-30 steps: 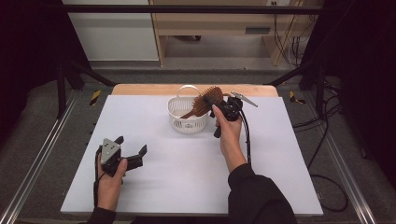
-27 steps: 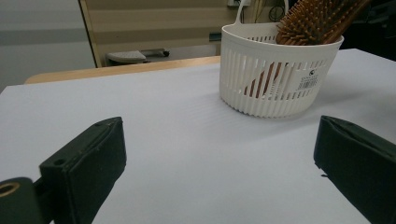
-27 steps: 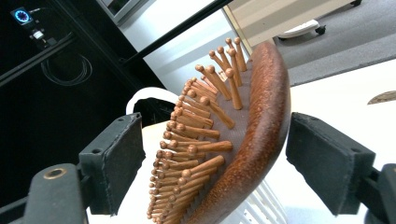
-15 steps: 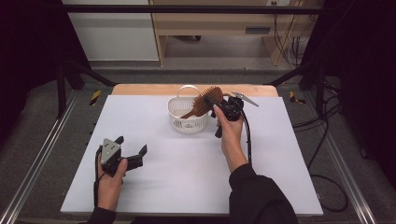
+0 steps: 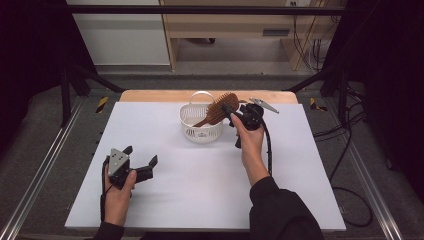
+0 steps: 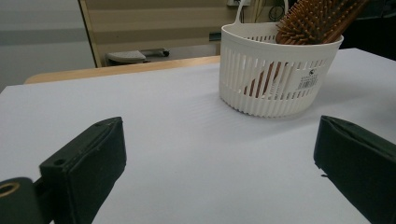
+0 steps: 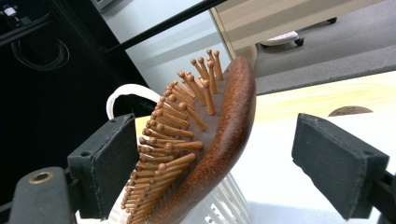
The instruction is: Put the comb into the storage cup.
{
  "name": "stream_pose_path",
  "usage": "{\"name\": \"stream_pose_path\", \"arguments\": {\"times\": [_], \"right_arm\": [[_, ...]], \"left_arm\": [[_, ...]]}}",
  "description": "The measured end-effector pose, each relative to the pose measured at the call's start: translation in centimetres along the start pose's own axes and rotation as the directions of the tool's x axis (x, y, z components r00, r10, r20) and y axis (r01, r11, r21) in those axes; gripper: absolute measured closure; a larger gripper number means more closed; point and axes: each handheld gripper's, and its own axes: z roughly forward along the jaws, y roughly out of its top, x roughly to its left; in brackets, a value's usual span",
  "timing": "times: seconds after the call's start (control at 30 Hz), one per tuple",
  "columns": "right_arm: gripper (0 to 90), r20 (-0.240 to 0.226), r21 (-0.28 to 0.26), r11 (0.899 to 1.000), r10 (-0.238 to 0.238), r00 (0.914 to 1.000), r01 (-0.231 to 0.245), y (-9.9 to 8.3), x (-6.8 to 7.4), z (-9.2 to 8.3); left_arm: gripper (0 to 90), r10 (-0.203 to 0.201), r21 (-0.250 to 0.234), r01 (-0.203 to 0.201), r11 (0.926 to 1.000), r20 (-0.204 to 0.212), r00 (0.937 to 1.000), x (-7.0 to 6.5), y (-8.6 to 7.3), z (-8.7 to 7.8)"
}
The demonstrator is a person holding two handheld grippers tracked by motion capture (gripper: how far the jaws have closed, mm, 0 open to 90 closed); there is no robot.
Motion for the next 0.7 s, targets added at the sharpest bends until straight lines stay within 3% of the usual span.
{"name": "stream_pose_path", "arguments": {"times": [0.23, 0.37, 0.7], "right_arm": [[13.4, 0.008, 0.004, 0.998, -0.055, 0.9984, 0.055, 0.6, 0.0, -1.0], [12.5, -0.008, 0.006, 0.999, -0.037, 0.9993, 0.037, 1.0, 0.0, -1.5], [10.8, -0.011, 0.007, 0.998, -0.058, 0.9983, 0.058, 1.5, 0.2, -2.2]], "left_arm": [[2.5, -0.001, 0.000, 0.001, 1.0000, -0.001, 1.0000, 0.0, 0.0, 0.0], [2.5, 0.000, 0.001, 0.000, 1.0000, 0.000, 1.0000, 0.0, 0.0, 0.1], [2.5, 0.001, 0.001, -0.001, 1.0000, 0.000, 1.0000, 0.0, 0.0, 0.0]]}}
